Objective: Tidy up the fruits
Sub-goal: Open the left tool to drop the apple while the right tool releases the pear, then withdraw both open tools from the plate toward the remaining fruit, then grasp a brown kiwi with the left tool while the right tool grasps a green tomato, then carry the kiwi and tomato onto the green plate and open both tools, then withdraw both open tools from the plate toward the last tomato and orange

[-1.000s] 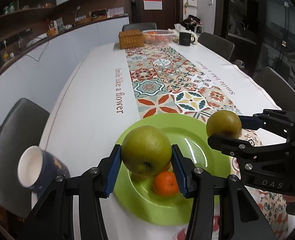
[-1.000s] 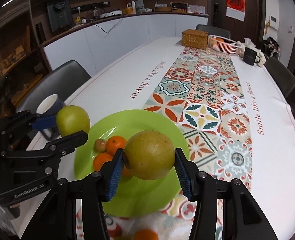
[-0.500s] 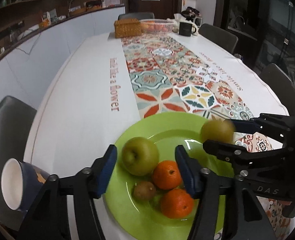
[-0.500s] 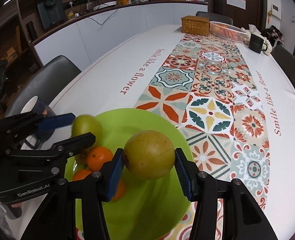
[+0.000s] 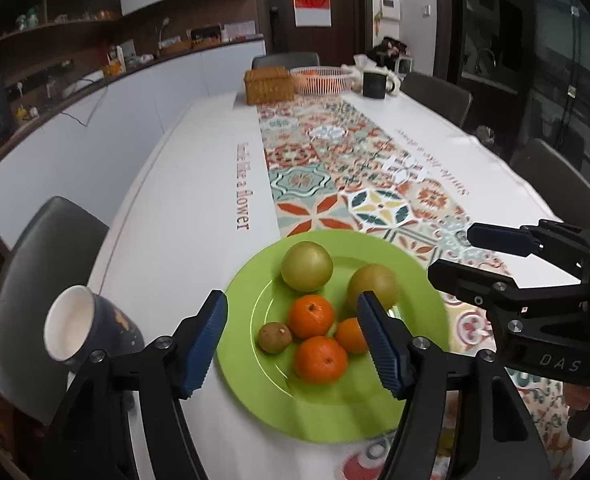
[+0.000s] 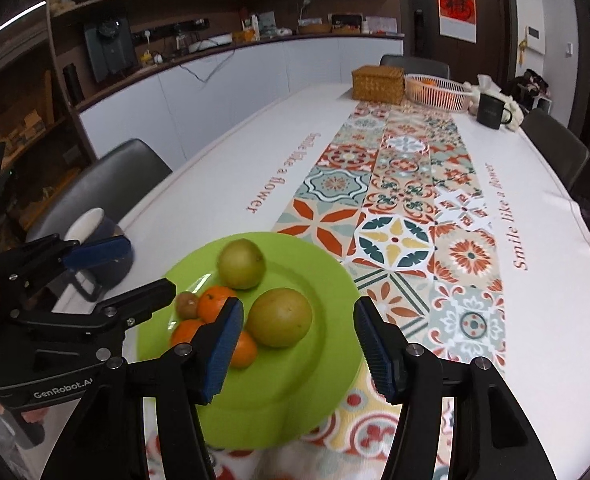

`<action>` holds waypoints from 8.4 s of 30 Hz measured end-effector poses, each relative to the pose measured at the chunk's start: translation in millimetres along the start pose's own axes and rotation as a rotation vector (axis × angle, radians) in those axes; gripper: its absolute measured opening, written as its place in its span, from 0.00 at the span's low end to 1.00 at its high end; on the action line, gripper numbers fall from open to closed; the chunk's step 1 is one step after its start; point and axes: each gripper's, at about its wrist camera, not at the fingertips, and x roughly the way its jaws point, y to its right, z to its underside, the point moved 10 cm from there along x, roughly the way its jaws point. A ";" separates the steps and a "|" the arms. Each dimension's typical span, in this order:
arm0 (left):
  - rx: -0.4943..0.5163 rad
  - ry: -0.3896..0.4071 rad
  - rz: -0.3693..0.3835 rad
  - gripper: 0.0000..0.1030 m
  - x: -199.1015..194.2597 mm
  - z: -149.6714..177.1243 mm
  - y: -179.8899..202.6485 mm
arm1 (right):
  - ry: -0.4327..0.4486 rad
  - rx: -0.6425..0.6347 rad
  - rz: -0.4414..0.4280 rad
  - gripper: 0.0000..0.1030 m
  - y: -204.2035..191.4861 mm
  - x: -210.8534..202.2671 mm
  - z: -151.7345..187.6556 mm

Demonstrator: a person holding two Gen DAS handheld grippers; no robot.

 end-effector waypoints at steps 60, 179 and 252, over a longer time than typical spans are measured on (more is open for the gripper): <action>0.356 -0.063 0.286 0.53 -69.6 161.4 142.2 | -0.172 -0.604 -0.121 0.51 -43.4 -81.4 189.0; -0.104 -0.013 0.042 0.38 52.4 14.4 -23.5 | -0.012 -0.099 -0.055 0.37 -20.4 66.1 -16.5; 0.169 -0.043 0.218 0.57 -23.2 130.3 125.4 | -0.166 -0.603 -0.151 0.52 -20.4 -34.1 140.3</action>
